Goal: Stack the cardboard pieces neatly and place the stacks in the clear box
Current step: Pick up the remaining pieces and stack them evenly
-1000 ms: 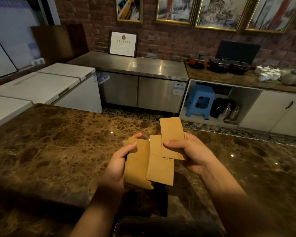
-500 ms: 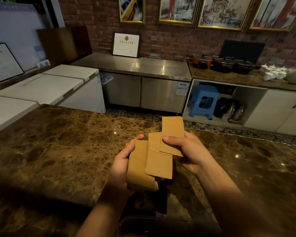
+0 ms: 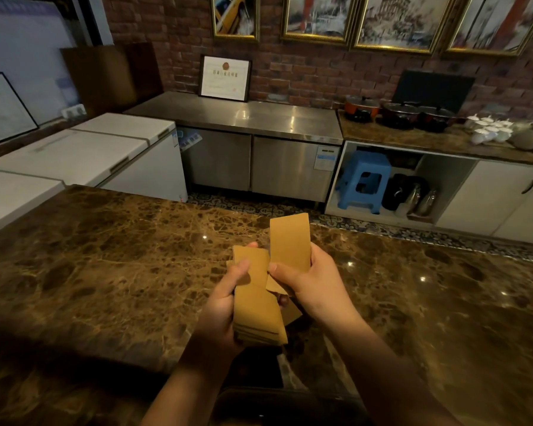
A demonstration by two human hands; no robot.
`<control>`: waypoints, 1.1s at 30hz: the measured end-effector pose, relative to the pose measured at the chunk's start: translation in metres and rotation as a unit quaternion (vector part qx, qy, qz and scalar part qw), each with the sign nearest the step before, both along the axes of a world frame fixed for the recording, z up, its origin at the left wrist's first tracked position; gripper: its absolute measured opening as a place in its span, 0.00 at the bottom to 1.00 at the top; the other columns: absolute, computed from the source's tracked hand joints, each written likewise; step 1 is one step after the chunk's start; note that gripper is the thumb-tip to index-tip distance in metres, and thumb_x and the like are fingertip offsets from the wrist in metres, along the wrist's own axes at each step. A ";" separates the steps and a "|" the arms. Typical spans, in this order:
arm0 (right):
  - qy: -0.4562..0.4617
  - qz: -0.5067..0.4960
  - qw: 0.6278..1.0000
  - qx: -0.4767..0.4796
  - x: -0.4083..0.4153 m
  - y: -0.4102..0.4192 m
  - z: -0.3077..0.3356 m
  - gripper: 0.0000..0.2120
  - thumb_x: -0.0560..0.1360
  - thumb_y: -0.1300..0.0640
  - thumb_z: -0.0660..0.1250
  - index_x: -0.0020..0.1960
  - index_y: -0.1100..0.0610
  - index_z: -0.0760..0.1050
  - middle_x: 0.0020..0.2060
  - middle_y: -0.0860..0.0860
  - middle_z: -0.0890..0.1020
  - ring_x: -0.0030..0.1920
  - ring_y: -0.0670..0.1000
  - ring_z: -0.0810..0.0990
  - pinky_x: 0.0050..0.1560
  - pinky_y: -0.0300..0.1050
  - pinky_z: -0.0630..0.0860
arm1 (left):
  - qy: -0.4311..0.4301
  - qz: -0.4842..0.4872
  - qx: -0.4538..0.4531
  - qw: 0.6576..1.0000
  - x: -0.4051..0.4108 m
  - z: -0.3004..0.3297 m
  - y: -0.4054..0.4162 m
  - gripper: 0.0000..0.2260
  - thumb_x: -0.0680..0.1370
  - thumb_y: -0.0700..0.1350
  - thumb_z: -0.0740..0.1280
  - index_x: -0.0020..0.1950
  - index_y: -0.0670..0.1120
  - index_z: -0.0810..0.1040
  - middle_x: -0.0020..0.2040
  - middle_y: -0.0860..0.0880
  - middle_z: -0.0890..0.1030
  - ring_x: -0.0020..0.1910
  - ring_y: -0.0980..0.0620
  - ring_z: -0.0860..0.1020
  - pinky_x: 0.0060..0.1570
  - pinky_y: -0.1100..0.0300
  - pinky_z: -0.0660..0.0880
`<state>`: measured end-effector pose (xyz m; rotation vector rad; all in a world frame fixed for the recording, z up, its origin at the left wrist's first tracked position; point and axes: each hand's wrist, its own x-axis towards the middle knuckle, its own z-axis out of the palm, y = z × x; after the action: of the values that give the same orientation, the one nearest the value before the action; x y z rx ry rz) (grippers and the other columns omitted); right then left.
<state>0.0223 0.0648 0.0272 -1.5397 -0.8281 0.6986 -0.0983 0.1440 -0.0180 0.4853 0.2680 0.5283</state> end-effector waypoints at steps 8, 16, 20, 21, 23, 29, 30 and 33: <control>0.247 0.034 0.968 -0.004 0.014 -0.009 -0.002 0.13 0.79 0.59 0.65 0.63 0.54 0.78 0.54 0.55 0.87 0.55 0.56 0.85 0.57 0.61 0.80 | 0.011 0.011 -0.015 1.000 -0.002 0.004 0.011 0.16 0.74 0.52 0.65 0.60 0.52 0.78 0.50 0.40 0.85 0.42 0.41 0.84 0.37 0.48 0.82; 0.251 0.062 0.965 -0.031 0.011 -0.018 0.004 0.09 0.78 0.56 0.69 0.55 0.61 0.81 0.46 0.56 0.88 0.43 0.50 0.87 0.33 0.40 0.80 | 0.025 0.000 0.011 1.000 -0.002 -0.007 0.017 0.21 0.74 0.60 0.63 0.60 0.48 0.77 0.52 0.39 0.85 0.48 0.39 0.85 0.39 0.44 0.82; 0.120 0.055 0.988 -0.083 0.002 -0.019 0.004 0.10 0.76 0.50 0.72 0.44 0.58 0.82 0.46 0.54 0.87 0.45 0.52 0.85 0.35 0.42 0.78 | 0.033 -0.062 0.039 0.997 -0.005 -0.007 0.014 0.25 0.75 0.62 0.59 0.62 0.48 0.82 0.53 0.37 0.85 0.47 0.39 0.85 0.39 0.46 0.82; 0.097 0.050 0.990 -0.085 0.001 -0.019 0.002 0.09 0.76 0.50 0.72 0.44 0.56 0.84 0.47 0.53 0.87 0.47 0.54 0.85 0.37 0.44 0.79 | 0.042 -0.074 0.044 0.995 -0.005 -0.006 0.012 0.25 0.75 0.63 0.59 0.59 0.48 0.84 0.53 0.37 0.85 0.47 0.39 0.86 0.39 0.47 0.82; 0.093 0.030 0.994 -0.051 -0.003 -0.019 0.003 0.04 0.76 0.52 0.72 0.48 0.50 0.85 0.47 0.51 0.88 0.50 0.54 0.86 0.45 0.51 0.83 | 0.058 -0.071 0.053 0.994 -0.004 -0.007 0.011 0.26 0.74 0.63 0.60 0.59 0.46 0.84 0.52 0.38 0.85 0.47 0.41 0.86 0.39 0.50 0.82; -0.029 -0.023 0.985 0.170 0.003 -0.028 0.018 0.14 0.75 0.63 0.72 0.47 0.43 0.84 0.47 0.44 0.86 0.50 0.46 0.84 0.49 0.41 0.82 | 0.027 -0.038 0.033 0.998 -0.002 -0.001 0.010 0.24 0.72 0.64 0.62 0.60 0.50 0.80 0.49 0.37 0.85 0.39 0.40 0.83 0.33 0.49 0.81; -0.087 0.000 0.981 0.176 0.004 -0.031 0.018 0.16 0.74 0.66 0.71 0.47 0.44 0.85 0.49 0.42 0.84 0.53 0.45 0.82 0.53 0.40 0.80 | 0.027 -0.037 0.036 0.998 -0.002 0.000 0.011 0.24 0.72 0.64 0.62 0.58 0.50 0.82 0.50 0.37 0.85 0.40 0.40 0.84 0.34 0.48 0.81; -0.284 0.067 0.950 0.111 0.001 -0.038 0.007 0.19 0.70 0.68 0.73 0.47 0.43 0.86 0.53 0.37 0.80 0.65 0.46 0.71 0.67 0.40 0.69 | 0.012 -0.020 0.029 0.999 -0.001 0.001 0.013 0.23 0.73 0.63 0.62 0.54 0.49 0.85 0.57 0.37 0.84 0.50 0.39 0.84 0.43 0.45 0.82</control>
<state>0.0233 0.0270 0.0342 -1.5024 -1.4011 0.2331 -0.0994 0.1571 -0.0167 0.5525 0.2656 0.4930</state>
